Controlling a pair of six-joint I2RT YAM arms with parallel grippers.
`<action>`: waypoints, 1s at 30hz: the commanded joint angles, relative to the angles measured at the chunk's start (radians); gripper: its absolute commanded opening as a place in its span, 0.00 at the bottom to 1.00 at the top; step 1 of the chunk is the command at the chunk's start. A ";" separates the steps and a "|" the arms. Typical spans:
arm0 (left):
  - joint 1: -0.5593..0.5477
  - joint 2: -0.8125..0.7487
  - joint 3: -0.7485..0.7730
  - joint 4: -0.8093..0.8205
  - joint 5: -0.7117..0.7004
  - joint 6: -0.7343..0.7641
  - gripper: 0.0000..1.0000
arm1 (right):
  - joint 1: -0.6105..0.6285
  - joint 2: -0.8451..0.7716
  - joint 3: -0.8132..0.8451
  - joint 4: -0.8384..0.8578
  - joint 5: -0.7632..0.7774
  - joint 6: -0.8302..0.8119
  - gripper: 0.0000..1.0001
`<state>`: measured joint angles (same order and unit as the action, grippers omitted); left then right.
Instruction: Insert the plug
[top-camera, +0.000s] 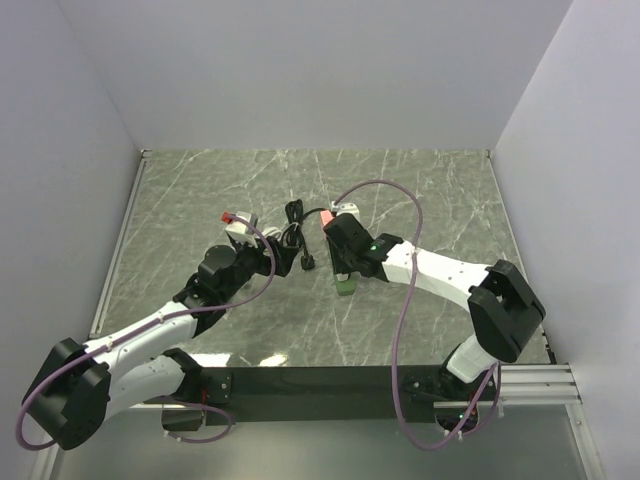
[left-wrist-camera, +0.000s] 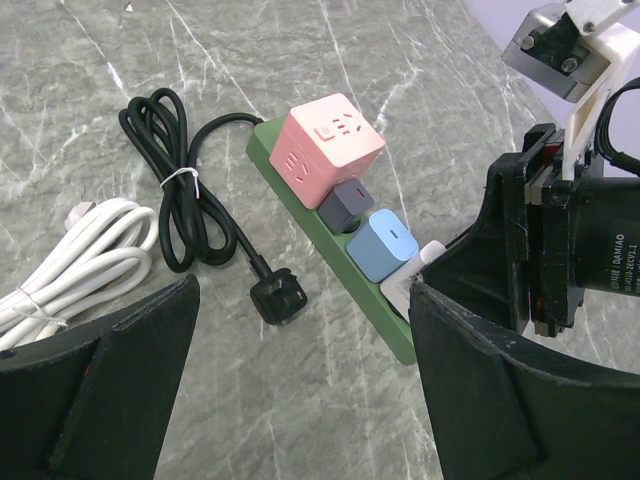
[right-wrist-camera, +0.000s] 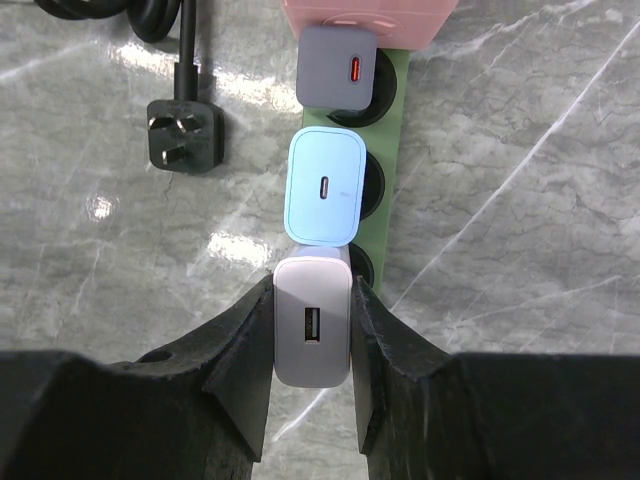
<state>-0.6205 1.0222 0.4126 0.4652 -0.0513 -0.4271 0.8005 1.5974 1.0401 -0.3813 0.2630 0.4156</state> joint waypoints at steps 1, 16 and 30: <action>0.005 -0.028 -0.011 0.023 -0.009 0.021 0.91 | -0.014 0.111 -0.095 -0.047 -0.022 0.025 0.00; 0.036 -0.056 -0.031 0.026 0.022 0.017 0.91 | 0.029 0.148 -0.206 0.024 -0.036 0.123 0.00; 0.057 -0.065 -0.040 0.029 0.042 0.013 0.92 | 0.048 0.188 -0.339 0.160 -0.100 0.212 0.00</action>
<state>-0.5694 0.9787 0.3798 0.4641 -0.0296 -0.4210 0.8452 1.5757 0.8776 -0.1463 0.3725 0.5209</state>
